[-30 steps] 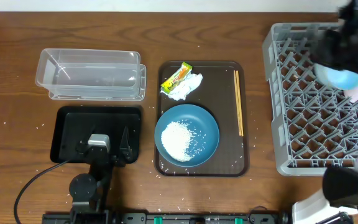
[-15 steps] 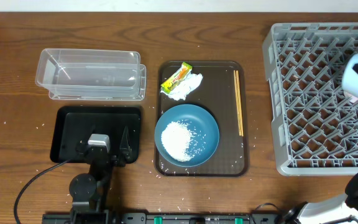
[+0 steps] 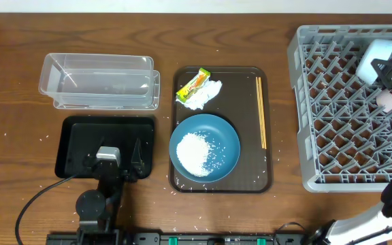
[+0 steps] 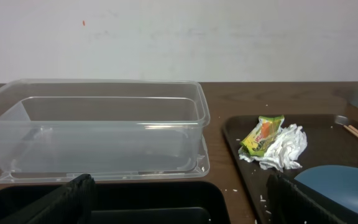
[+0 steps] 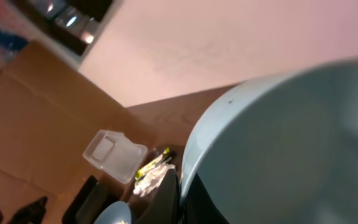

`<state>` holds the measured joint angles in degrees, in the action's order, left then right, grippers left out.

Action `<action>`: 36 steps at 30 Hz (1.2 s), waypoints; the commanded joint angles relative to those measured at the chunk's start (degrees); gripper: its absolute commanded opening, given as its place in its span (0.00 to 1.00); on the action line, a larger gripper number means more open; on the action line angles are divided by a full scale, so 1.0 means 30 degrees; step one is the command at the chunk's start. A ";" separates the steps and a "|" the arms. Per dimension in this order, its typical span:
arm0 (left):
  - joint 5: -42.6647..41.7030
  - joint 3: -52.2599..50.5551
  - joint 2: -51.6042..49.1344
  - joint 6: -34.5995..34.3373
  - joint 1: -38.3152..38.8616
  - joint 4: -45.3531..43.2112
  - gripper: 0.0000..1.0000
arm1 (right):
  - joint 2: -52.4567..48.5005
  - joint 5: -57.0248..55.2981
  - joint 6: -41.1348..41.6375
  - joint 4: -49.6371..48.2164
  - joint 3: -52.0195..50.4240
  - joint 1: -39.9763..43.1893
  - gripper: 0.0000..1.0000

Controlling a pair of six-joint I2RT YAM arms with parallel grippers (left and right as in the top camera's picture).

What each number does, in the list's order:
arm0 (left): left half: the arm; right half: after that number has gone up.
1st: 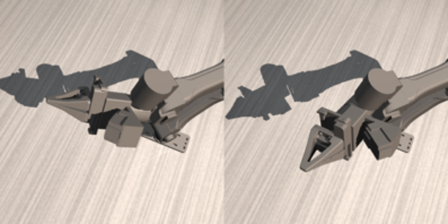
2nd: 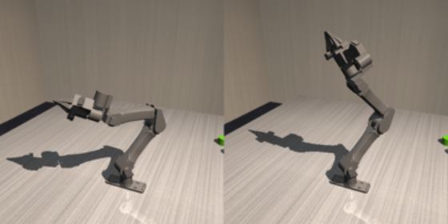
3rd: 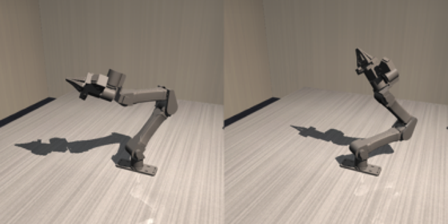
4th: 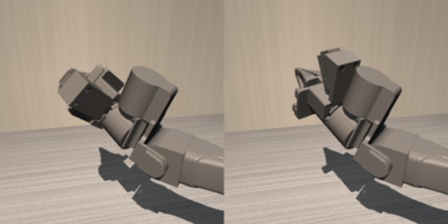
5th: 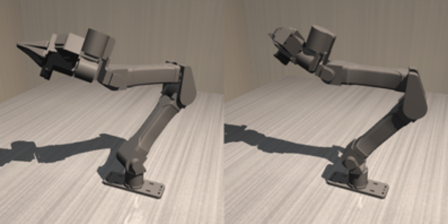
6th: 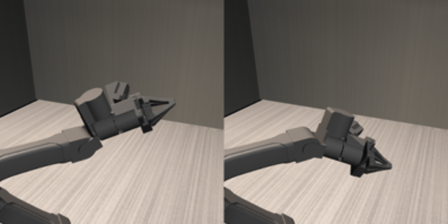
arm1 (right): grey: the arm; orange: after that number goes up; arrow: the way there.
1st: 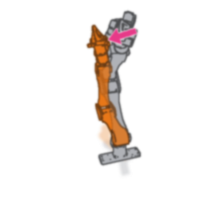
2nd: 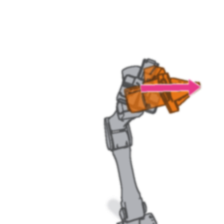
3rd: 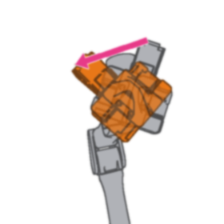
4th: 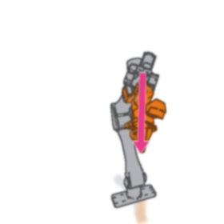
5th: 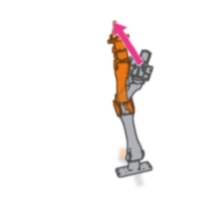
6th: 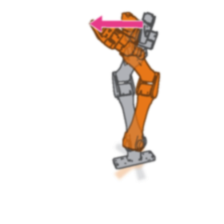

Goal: Sort waste into correct bins and load items into the dishwasher rack

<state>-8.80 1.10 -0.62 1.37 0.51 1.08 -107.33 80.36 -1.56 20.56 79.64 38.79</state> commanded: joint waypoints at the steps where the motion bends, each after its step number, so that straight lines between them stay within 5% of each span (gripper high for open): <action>1: -0.0255 -0.0291 0.0138 0.0117 0.0058 0.0627 0.91 | -0.1020 -0.0787 0.4007 -0.0940 -0.0160 -0.0153 0.01; 16: -0.0255 -0.0291 0.0131 0.0117 0.0058 0.0634 0.91 | -0.3665 0.1457 0.4488 -0.2863 -0.0160 -0.1173 0.01; 26: -0.0255 -0.0291 0.0138 0.0117 0.0058 0.0634 0.91 | -0.3657 0.0146 0.8590 -0.2965 -0.0160 -0.0648 0.01; 36: -0.0255 -0.0291 0.0138 0.0117 0.0058 0.0634 0.91 | -0.2936 -0.2769 0.7133 0.2455 -0.0153 0.0597 0.01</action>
<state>-8.78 1.10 -0.62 1.37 0.51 1.08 -116.44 82.43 20.53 24.49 80.23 39.68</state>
